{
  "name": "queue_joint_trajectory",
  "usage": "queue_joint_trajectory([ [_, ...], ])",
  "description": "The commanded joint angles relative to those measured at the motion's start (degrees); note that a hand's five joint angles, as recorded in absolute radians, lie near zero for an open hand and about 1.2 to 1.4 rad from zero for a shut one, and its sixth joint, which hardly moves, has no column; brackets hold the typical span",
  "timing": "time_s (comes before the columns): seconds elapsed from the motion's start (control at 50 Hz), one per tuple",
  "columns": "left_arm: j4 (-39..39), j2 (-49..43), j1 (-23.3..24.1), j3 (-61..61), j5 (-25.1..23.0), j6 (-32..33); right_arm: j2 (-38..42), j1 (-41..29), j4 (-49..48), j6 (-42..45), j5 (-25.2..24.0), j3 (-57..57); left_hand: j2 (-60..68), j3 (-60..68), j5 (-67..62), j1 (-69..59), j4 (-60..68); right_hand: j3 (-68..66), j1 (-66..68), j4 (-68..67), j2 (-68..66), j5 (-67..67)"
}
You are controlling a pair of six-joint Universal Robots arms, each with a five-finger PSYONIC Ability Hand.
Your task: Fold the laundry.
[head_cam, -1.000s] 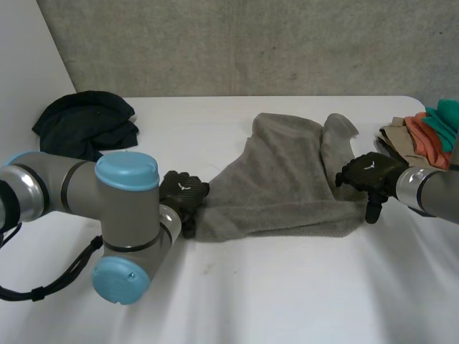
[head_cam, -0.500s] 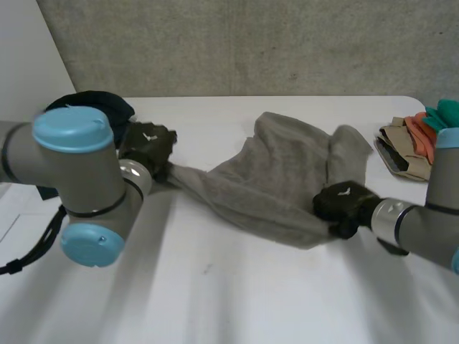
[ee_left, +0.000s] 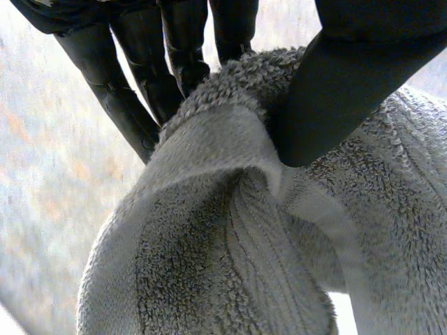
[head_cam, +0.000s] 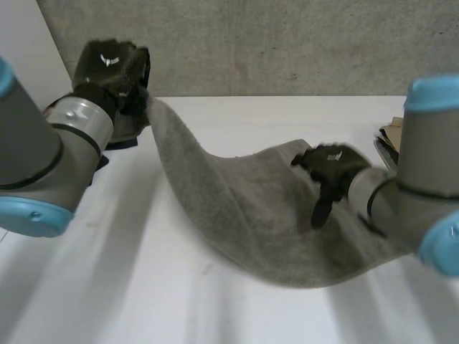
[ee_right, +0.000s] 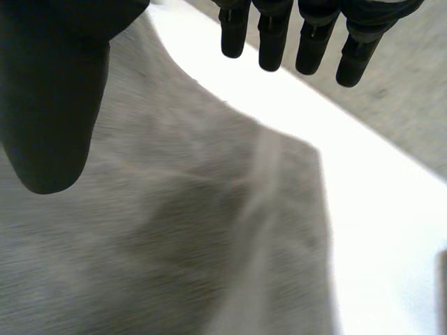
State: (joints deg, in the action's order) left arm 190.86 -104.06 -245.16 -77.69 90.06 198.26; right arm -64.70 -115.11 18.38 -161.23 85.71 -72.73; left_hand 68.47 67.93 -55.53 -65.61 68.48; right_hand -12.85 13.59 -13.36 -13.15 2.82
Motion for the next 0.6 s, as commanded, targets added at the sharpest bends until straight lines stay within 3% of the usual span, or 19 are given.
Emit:
queue_joint_trajectory([
  [0.02,0.7,10.2,0.7,-2.5,-6.5,-0.2,11.5,1.6,0.4,5.8,-2.5,18.5,11.5,12.1,-14.5,-14.4,11.5,2.8,-3.6,3.4,3.2,-2.8],
  [0.14,2.8,18.1,1.5,-5.0,-10.1,-0.9,22.1,0.4,-6.1,6.2,-7.6,29.3,11.5,12.1,-14.5,-14.4,11.5,2.8,-3.6,3.4,3.2,-2.8],
  [0.28,4.7,23.3,1.7,-7.4,-14.0,-2.8,31.2,-2.1,-7.0,5.0,-13.4,35.5,11.5,12.1,-14.5,-14.4,11.5,2.8,-3.6,3.4,3.2,-2.8],
  [0.4,5.1,25.5,1.4,-9.9,-16.8,-4.4,38.1,-5.0,-6.9,-4.4,-17.1,38.3,11.5,12.1,-14.5,-14.4,11.5,2.8,-3.6,3.4,3.2,-2.8],
  [0.42,5.2,25.5,1.4,-10.2,-17.0,-4.5,38.7,-5.3,-6.6,-5.7,-18.3,38.3,11.5,12.1,-14.5,-14.4,11.5,-5.3,4.6,-4.8,-5.0,5.3],
  [0.46,5.8,25.4,0.6,-10.7,-17.2,-4.8,39.7,-5.7,-6.8,-7.8,-20.7,39.2,11.5,12.1,-14.5,-14.4,11.5,-58.0,57.2,-57.5,-57.7,58.0],
  [0.48,5.9,25.3,0.1,-10.8,-17.1,-4.8,39.9,-5.8,-7.3,-7.9,-20.7,40.0,11.5,12.1,-14.5,-14.4,11.5,-67.1,66.3,-66.6,-66.8,67.1],
  [0.5,6.0,25.2,-0.4,-11.0,-17.1,-4.8,40.0,-5.7,-7.9,-7.6,-19.8,41.1,11.5,12.1,-14.5,-14.4,11.5,-67.1,66.4,-66.6,-66.8,67.2],
  [0.58,7.5,23.4,-4.0,-10.8,-17.2,-4.5,38.7,-3.7,-11.3,-5.1,-5.4,46.6,11.5,12.1,-14.5,-14.4,11.5,-67.2,66.4,-66.6,-66.8,67.2],
  [0.6,8.4,21.8,-5.6,-10.4,-17.2,-4.5,37.3,-2.7,-12.7,-4.4,0.1,48.3,11.5,12.1,-14.5,-14.4,11.5,-67.2,66.4,-66.6,-66.8,67.2],
])
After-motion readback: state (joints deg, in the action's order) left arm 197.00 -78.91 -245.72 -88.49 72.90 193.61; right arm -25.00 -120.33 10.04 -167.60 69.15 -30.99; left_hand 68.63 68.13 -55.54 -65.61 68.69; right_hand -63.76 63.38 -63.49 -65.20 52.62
